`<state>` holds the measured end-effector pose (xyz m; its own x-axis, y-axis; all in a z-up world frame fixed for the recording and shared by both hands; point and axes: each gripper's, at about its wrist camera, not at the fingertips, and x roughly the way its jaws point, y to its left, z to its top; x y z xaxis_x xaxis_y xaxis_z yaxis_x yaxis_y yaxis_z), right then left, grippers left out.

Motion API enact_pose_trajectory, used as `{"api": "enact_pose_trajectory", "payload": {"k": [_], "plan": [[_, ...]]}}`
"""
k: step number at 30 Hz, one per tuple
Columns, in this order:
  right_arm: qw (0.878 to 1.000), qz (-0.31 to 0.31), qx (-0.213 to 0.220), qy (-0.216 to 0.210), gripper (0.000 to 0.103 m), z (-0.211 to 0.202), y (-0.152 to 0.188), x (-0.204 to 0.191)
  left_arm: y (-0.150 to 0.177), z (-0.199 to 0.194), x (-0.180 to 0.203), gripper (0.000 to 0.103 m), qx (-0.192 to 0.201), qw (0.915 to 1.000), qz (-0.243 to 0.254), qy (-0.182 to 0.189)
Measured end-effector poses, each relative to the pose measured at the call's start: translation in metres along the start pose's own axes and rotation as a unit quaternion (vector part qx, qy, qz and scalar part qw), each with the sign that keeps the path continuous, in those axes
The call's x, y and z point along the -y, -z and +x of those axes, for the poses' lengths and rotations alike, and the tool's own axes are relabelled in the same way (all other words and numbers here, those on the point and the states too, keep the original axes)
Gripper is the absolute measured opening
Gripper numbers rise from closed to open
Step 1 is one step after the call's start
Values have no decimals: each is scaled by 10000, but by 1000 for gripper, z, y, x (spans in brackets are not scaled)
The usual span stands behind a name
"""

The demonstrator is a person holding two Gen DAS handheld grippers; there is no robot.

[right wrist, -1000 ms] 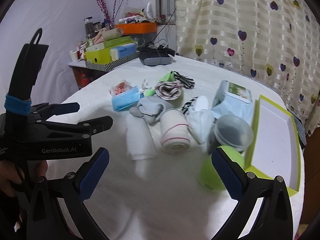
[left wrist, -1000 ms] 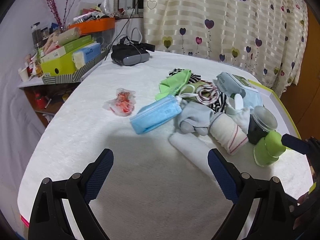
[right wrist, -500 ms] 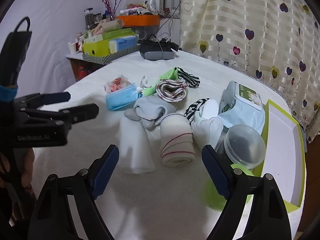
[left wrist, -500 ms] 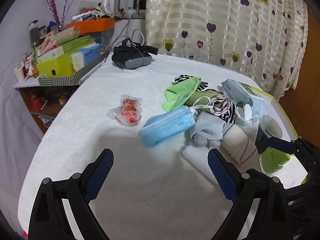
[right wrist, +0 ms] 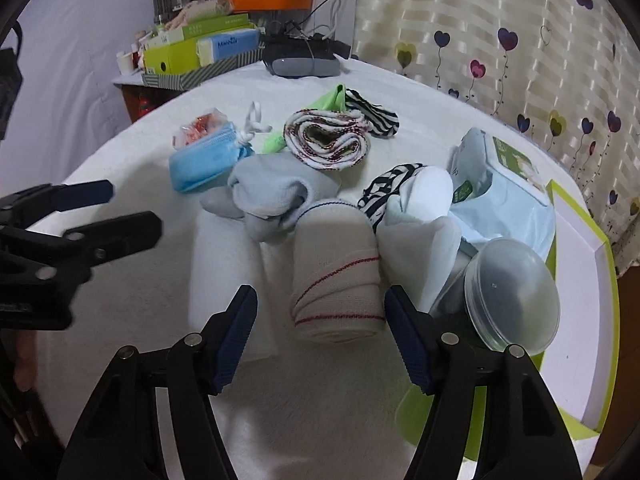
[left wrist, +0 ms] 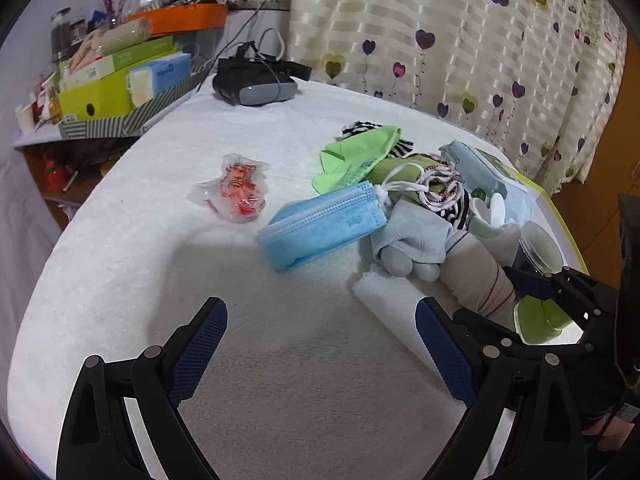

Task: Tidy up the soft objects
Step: 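Grasp the white rolled towel with red stripes with the right gripper, then grasp the white folded cloth with the left gripper while right carries the towel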

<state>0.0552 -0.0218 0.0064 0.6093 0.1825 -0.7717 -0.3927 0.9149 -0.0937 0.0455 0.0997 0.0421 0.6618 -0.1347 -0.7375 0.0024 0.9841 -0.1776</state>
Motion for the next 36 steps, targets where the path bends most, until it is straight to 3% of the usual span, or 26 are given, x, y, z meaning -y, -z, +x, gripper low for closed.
{"api": "enact_pose_trajectory", "payload": {"k": [1, 3, 4, 5, 11, 19, 22, 27, 30, 32, 34, 36], "plan": [[10000, -2, -18, 29, 67, 1, -1, 0, 0, 0, -1, 96, 0, 10000, -40, 13], [9999, -74, -32, 106, 57, 3, -3, -2, 1, -1, -1, 96, -4, 10000, -86, 36], [9998, -125, -34, 136, 46, 3, -4, -3, 1, -1, -1, 96, -9, 9999, -105, 44], [9997, -169, -22, 148, 44, 3, -4, -4, 2, -1, -1, 96, -19, 9999, -130, 56], [9996, -259, 68, -14, 41, -5, -3, -2, 7, 0, 4, 96, -104, 9994, -289, 163], [9976, -68, 681, -53, 41, -55, 8, 13, 12, 10, 36, 96, -271, 9988, -220, 336], [9964, 50, 846, -47, 41, -68, 14, 21, 13, 19, 52, 95, -394, 9988, -153, 240], [9948, 256, 988, -14, 41, -80, 25, 37, 16, 39, 70, 80, -735, 9971, -166, -51], [9939, 360, 1044, -6, 41, -85, 30, 46, 17, 44, 82, 78, -705, 9967, 22, -391], [9934, 404, 1075, -3, 41, -87, 32, 50, 17, 46, 89, 70, -662, 9956, 177, -644], [9930, 459, 1085, -12, 41, -88, 35, 53, 17, 47, 91, 55, -619, 9945, 276, -794], [9927, 492, 1103, -9, 41, -90, 37, 56, 17, 44, 90, 42, -580, 9955, 258, -708]]}}
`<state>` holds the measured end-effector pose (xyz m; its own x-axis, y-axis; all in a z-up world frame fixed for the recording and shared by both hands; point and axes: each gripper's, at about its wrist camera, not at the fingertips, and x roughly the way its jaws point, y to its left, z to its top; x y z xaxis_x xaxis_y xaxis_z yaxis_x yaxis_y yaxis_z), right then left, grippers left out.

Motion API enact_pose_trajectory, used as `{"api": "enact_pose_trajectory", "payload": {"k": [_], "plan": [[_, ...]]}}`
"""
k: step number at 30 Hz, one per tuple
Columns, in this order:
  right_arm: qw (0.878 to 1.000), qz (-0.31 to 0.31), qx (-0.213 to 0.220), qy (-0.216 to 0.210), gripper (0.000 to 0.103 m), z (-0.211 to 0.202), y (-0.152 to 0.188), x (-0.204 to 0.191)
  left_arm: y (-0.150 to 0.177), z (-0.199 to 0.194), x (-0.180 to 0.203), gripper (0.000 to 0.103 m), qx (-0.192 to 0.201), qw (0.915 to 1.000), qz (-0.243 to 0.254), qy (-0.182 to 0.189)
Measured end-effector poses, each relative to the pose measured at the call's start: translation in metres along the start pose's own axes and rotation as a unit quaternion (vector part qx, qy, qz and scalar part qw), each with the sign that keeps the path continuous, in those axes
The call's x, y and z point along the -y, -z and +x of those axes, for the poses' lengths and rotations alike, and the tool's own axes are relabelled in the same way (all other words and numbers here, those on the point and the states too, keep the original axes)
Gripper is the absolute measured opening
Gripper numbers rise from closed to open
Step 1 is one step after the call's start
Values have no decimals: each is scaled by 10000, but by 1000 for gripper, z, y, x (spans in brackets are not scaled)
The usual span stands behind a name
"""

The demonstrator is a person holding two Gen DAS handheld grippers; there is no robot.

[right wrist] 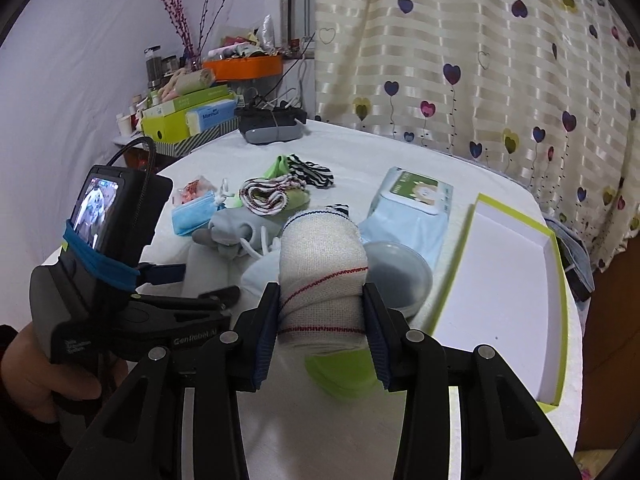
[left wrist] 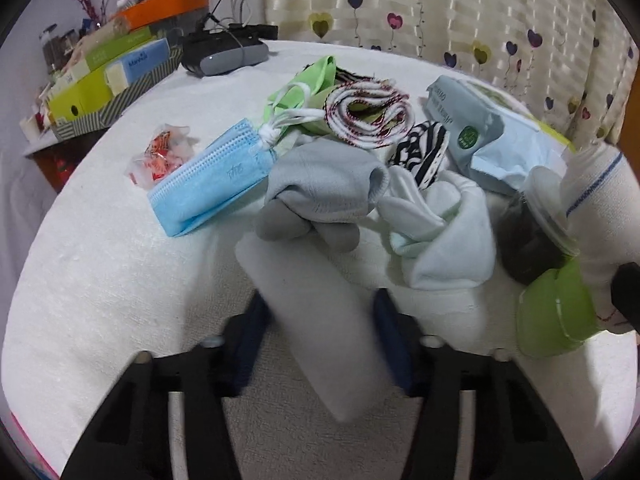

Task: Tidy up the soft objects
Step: 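Grasp the white folded cloth with the left gripper while right carries the towel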

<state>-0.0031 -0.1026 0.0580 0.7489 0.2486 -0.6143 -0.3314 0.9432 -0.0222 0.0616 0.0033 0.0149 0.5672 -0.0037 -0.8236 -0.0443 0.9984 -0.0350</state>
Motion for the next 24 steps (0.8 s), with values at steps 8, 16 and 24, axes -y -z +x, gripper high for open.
{"api": "enact_pose_trajectory", "payload": {"k": [8, 16, 24], "plan": [[9999, 124, 93, 35, 41, -7, 2, 10, 4, -22, -10, 24, 320, 9994, -92, 78], [9993, 248, 258, 129, 41, -19, 2, 18, -8, -71, 0, 24, 1070, 9938, 112, 295], [9983, 381, 422, 103, 41, -32, 3, 29, -19, -98, 14, 24, 1473, 9881, 185, 392]]}}
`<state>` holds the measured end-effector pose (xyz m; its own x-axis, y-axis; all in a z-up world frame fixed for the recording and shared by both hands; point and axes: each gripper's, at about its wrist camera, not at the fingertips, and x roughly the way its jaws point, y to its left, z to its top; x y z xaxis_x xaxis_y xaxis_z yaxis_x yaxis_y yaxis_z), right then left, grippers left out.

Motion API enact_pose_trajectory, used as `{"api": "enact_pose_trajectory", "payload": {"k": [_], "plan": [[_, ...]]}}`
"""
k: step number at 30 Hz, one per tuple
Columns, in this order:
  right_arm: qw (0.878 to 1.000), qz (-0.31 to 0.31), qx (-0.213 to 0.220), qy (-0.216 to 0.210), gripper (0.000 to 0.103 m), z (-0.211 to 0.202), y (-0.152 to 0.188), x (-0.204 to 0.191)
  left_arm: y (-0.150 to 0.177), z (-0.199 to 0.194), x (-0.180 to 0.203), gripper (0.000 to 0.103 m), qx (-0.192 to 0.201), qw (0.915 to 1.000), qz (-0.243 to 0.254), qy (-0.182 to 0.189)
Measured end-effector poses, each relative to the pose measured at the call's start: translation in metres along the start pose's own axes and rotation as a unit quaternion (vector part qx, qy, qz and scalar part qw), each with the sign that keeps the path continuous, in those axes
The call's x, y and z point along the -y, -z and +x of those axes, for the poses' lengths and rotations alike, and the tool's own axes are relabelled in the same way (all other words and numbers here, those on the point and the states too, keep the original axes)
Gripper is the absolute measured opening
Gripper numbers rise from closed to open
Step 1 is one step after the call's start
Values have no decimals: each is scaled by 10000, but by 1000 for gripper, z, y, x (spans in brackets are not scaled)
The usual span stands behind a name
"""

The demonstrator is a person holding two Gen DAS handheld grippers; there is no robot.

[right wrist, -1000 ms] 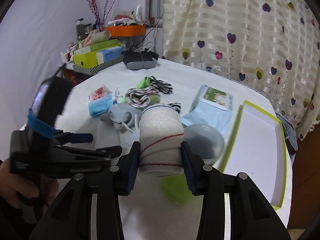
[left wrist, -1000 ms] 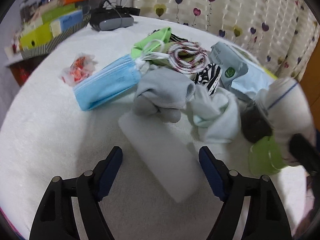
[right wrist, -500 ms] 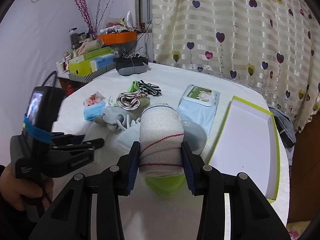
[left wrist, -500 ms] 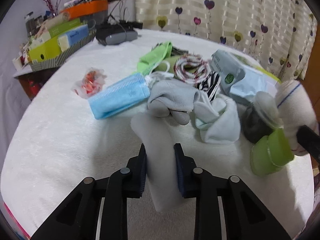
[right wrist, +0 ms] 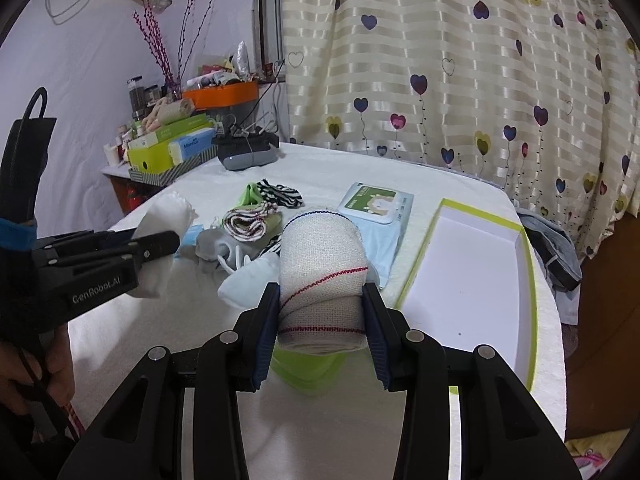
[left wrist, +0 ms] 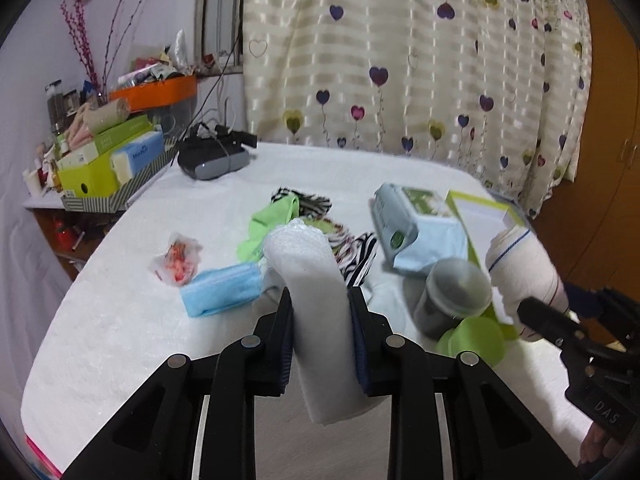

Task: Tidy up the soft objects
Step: 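Grasp the white folded cloth with the left gripper while right carries the towel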

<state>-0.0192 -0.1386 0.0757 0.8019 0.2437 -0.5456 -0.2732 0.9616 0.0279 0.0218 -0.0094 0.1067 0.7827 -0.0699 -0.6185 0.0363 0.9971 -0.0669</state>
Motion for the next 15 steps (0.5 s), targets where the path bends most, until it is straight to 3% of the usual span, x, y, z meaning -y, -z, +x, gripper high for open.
{"api": "enact_pose_trajectory", "payload": {"k": [7, 15], "plan": [[9998, 111, 145, 70, 41, -3, -6, 13, -17, -6, 18, 24, 141, 9989, 111, 431], [9983, 368, 119, 430, 41, -6, -2, 49, -32, 13, 75, 24, 68, 9913, 543, 1201]]}}
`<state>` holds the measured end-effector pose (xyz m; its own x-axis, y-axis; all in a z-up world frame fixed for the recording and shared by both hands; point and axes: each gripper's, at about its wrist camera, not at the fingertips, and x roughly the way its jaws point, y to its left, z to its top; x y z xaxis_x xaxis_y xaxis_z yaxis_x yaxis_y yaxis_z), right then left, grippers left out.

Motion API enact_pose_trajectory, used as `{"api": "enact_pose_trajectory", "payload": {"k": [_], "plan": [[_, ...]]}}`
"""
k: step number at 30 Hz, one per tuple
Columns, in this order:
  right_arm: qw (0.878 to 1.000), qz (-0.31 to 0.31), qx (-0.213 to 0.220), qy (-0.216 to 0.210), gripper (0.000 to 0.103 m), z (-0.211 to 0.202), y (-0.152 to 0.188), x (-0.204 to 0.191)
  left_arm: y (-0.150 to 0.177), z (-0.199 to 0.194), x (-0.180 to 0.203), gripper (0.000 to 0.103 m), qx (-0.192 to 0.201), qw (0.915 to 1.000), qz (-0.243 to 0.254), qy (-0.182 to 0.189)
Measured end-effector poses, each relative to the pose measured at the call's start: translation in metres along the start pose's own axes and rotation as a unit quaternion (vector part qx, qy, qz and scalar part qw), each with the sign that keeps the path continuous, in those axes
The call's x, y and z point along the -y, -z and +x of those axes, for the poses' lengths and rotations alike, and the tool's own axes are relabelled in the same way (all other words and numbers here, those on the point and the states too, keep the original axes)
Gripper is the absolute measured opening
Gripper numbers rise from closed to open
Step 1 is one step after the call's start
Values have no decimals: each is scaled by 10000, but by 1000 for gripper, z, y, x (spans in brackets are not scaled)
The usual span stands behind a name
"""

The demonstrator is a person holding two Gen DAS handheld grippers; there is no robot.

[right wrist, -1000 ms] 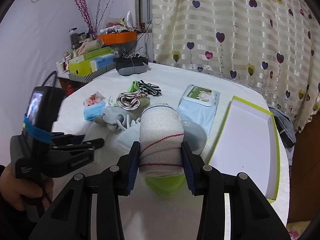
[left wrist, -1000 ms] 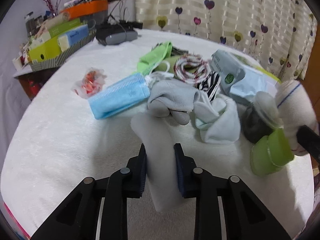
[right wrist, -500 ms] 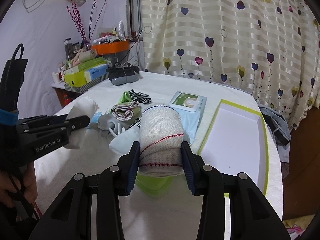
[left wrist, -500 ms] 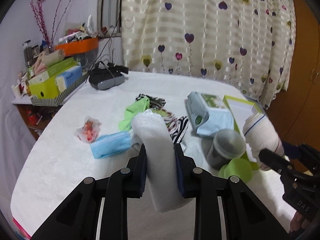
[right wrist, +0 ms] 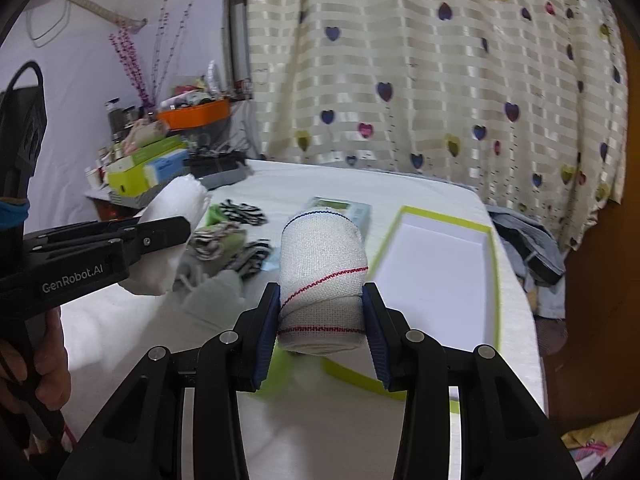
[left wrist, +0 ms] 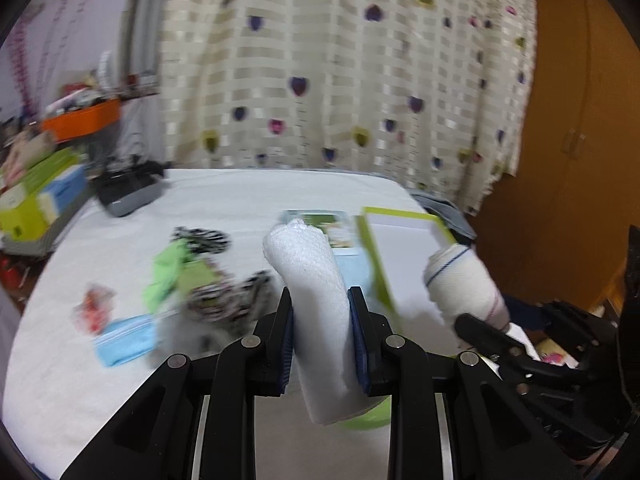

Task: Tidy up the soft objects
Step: 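Grasp the white folded cloth with the left gripper while right carries the towel, then place the cloth and towel into the lime-green box and open both grippers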

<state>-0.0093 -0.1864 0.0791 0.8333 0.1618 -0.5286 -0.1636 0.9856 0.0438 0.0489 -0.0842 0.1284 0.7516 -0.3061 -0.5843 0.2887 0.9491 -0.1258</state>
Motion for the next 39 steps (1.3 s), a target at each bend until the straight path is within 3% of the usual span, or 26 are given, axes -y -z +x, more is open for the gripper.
{"api": "enact_pose_trajectory", "payload": {"k": [7, 17, 23, 24, 26, 33, 39], "plan": [[9989, 326, -200, 260, 42, 18, 7, 35, -11, 44, 42, 24, -314, 9961, 519, 637], [9939, 594, -668, 641, 42, 46, 27, 68, -5, 116, 92, 25, -1177, 9788, 921, 1400], [9913, 742, -868, 661, 46, 51, 39, 77, 1, 130, 104, 45, -1388, 9708, 1013, 1673], [9912, 774, -834, 670, 50, 51, 40, 77, 2, 129, 104, 49, -1374, 9709, 1028, 1674], [9912, 816, -748, 730, 68, 47, 41, 78, 2, 127, 102, 54, -1321, 9718, 1044, 1650], [9921, 847, -576, 723, 69, 31, 38, 69, 0, 100, 84, 54, -1006, 9805, 867, 1450], [9945, 774, -289, 643, 69, 9, 28, 50, 6, 61, 67, 54, -594, 9915, 839, 804]]}}
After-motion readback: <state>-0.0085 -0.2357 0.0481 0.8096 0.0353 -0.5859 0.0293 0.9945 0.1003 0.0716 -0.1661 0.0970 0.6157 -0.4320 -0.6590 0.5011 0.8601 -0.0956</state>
